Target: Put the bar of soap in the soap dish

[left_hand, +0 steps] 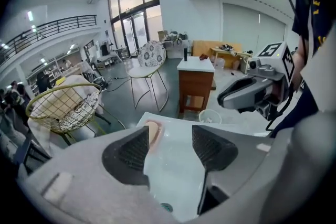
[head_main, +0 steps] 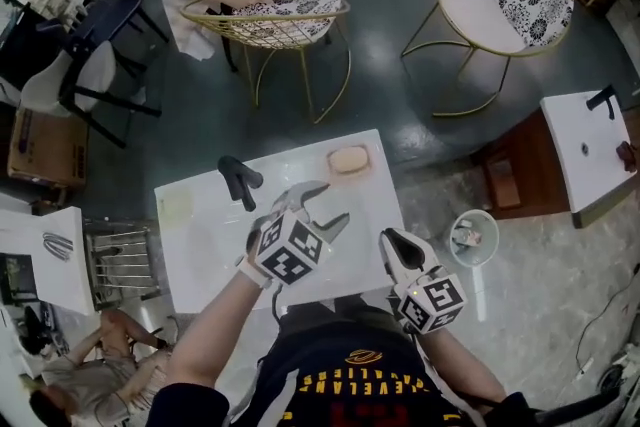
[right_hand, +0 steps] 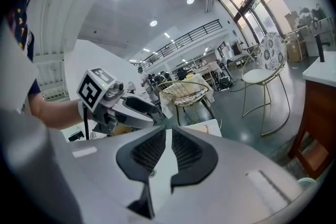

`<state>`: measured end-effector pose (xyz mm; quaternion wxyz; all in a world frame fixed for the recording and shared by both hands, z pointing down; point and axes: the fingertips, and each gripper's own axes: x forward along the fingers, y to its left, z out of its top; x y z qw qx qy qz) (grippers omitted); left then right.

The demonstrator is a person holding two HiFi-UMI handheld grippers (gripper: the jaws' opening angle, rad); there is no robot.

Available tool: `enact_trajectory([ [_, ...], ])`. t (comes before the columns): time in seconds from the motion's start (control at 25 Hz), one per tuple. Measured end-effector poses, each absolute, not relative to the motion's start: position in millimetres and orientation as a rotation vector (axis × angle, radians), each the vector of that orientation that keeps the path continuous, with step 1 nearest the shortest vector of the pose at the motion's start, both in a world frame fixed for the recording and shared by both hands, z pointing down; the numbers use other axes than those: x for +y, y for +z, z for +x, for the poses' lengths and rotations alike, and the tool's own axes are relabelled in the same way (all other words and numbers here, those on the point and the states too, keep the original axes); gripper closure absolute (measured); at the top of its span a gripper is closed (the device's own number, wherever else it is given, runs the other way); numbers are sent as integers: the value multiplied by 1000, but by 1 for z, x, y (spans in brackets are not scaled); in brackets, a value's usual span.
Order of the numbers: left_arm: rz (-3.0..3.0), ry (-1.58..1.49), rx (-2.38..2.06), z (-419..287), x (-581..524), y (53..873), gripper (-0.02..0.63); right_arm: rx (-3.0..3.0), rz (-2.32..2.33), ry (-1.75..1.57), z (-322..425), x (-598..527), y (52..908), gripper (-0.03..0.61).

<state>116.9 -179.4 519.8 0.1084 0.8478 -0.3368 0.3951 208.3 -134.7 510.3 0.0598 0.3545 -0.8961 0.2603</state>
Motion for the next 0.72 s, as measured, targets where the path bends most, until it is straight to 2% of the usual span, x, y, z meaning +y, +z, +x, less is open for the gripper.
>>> enact_trajectory([
  [0.2, 2545, 1118, -1077, 118, -136, 491, 353, -2767, 1031, 773, 190, -122, 489, 549],
  [0.36, 2524, 925, -1138, 118, -103, 470, 365, -2816, 998, 756, 177, -113, 470, 565],
  [0.48, 2499, 795, -1196, 113, -82, 460, 433, -2841, 970, 747, 166, -107, 460, 572],
  [0.52, 2487, 768, -1233, 109, -76, 457, 470, -2850, 961, 744, 163, -105, 457, 575],
  [0.6, 2466, 703, -1320, 99, -67, 451, 586, -2866, 940, 734, 155, -101, 450, 575],
  [0.64, 2455, 656, -1357, 93, -63, 447, 612, -2874, 927, 726, 151, -98, 447, 575],
  [0.72, 2425, 530, -1414, 83, -55, 436, 612, -2889, 901, 701, 141, -93, 440, 575],
])
